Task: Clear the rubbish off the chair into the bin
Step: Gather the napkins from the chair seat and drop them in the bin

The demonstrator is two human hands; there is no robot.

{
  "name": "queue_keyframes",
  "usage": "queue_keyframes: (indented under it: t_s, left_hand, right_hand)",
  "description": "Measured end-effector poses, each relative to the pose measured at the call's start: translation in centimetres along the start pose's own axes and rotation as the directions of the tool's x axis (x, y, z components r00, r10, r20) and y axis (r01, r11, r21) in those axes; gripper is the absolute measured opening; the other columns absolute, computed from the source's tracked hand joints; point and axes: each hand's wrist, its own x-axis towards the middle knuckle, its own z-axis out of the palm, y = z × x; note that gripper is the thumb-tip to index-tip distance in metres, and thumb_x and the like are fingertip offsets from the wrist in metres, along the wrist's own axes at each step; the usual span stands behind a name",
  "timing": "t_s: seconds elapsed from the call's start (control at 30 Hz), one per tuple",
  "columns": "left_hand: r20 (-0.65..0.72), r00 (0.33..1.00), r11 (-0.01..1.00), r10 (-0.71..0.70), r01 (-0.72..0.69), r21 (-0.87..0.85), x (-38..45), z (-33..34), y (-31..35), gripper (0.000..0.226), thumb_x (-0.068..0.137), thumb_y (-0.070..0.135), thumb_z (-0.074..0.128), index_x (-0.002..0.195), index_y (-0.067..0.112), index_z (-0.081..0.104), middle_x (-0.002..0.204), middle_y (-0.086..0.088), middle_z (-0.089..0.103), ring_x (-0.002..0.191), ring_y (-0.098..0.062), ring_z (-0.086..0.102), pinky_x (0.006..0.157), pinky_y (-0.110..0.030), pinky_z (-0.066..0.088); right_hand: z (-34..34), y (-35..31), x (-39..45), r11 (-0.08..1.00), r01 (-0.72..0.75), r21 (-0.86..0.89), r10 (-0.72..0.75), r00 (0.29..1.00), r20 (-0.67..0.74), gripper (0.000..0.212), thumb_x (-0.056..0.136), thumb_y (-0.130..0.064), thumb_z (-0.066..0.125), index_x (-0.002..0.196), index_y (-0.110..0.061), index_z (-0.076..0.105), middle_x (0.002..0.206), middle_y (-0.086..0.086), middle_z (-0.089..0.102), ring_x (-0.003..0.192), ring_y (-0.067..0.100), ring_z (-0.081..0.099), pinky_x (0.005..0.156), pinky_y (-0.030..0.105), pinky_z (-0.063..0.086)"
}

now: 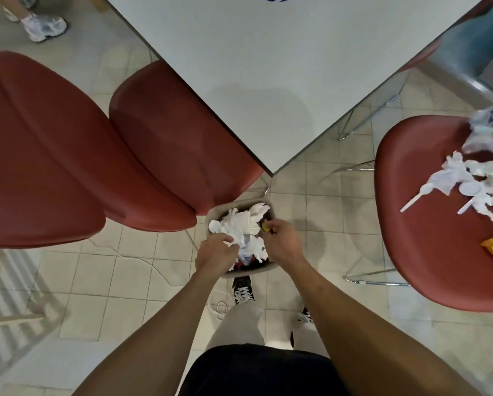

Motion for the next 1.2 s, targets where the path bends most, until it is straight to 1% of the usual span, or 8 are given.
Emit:
queue_keyframes:
  t_s: [0.1,0.27,0.4,0.5,0.67,0.83,1.07,1.2]
  left_hand:
    - [-0.040,0.999,1.000,0.015,-0.015,-0.007,-1.4,1.1,1.9,0.025,0.081,0.034,0.061,0.105,0.029,0.068,0.113,0.001,0.065,0.104,-0.023,0.060,0.076,-0.025,0.040]
    - [-0.047,0.997,0.998,0.063,-0.064,-0.028,-4.4,4.2,5.9,0.011,0.078,0.035,0.062,0.086,0.031,0.067,0.088,0.003,0.072,0.086,-0.022,0.067,0.079,-0.031,0.052]
    - [-0.071,0.989,0.991,0.131,-0.133,-0.023,-7.0,7.3,9.5,0.008,0.080,0.027,0.061,0.083,0.026,0.068,0.084,0.002,0.070,0.086,-0.022,0.063,0.079,-0.029,0.050]
    - [-0.052,0.980,0.981,0.193,-0.193,0.006,-8.4,10.1,12.3,0.019,0.080,0.024,0.058,0.093,0.024,0.072,0.093,0.003,0.071,0.095,-0.021,0.063,0.083,-0.028,0.049]
    - [0.011,0.957,0.952,0.291,-0.290,0.096,-10.0,13.7,17.1,0.020,0.082,0.026,0.059,0.097,0.024,0.072,0.096,0.004,0.071,0.096,-0.020,0.063,0.074,-0.021,0.041]
    - [0.100,0.929,0.918,0.356,-0.368,0.147,-9.6,16.9,22.3,0.027,0.083,0.031,0.059,0.108,0.027,0.068,0.109,0.005,0.069,0.104,-0.019,0.062,0.082,-0.021,0.044]
    - [0.279,0.792,0.765,0.544,-0.604,0.223,-9.0,21.0,30.3,0.028,0.082,0.032,0.061,0.108,0.025,0.067,0.102,0.005,0.069,0.097,-0.015,0.063,0.088,-0.028,0.050]
    - [0.329,0.750,0.720,0.574,-0.654,0.232,-9.0,23.4,34.4,0.026,0.080,0.035,0.065,0.104,0.026,0.067,0.094,0.007,0.069,0.089,-0.013,0.064,0.086,-0.029,0.051]
  right_hand:
    - [-2.5,1.0,-1.0,0.999,0.043,-0.033,-0.042,0.999,0.020,0.025,0.086,-0.010,0.053,0.107,-0.013,0.066,0.097,-0.001,0.063,0.087,0.019,0.060,0.072,0.022,0.042]
    - [-8.0,3.8,-1.9,0.994,0.108,-0.027,-0.107,0.994,0.015,0.026,0.087,-0.011,0.054,0.111,-0.012,0.065,0.112,0.005,0.067,0.097,0.018,0.061,0.077,0.020,0.041]
    - [-13.4,6.2,-2.6,0.991,0.136,-0.005,-0.136,0.990,0.037,0.029,0.091,-0.013,0.052,0.118,-0.012,0.062,0.107,0.000,0.062,0.088,0.013,0.058,0.079,0.025,0.047]
    - [-17.5,8.4,-2.6,0.992,0.122,0.033,-0.122,0.993,-0.003,0.029,0.091,-0.015,0.050,0.118,-0.013,0.062,0.110,0.002,0.064,0.095,0.018,0.061,0.081,0.028,0.050]
    - [-23.0,11.6,-2.7,0.996,0.063,0.068,-0.056,0.992,-0.111,0.025,0.086,-0.011,0.052,0.107,-0.012,0.065,0.091,0.004,0.066,0.084,0.019,0.061,0.077,0.029,0.049]
    - [-27.4,13.9,-2.1,0.988,-0.012,0.152,0.045,0.976,-0.214,0.025,0.084,-0.016,0.055,0.105,-0.017,0.067,0.089,0.002,0.067,0.079,0.016,0.059,0.075,0.025,0.051]
    - [-34.1,15.5,-0.6,0.948,-0.029,0.318,0.155,0.912,-0.380,0.032,0.082,-0.013,0.056,0.113,-0.016,0.067,0.099,0.000,0.067,0.087,0.012,0.059,0.078,0.018,0.041]
    - [-38.5,16.5,0.8,0.950,-0.024,0.311,0.162,0.889,-0.427,0.029,0.085,-0.014,0.056,0.112,-0.015,0.067,0.097,-0.001,0.067,0.093,0.016,0.061,0.087,0.027,0.050]
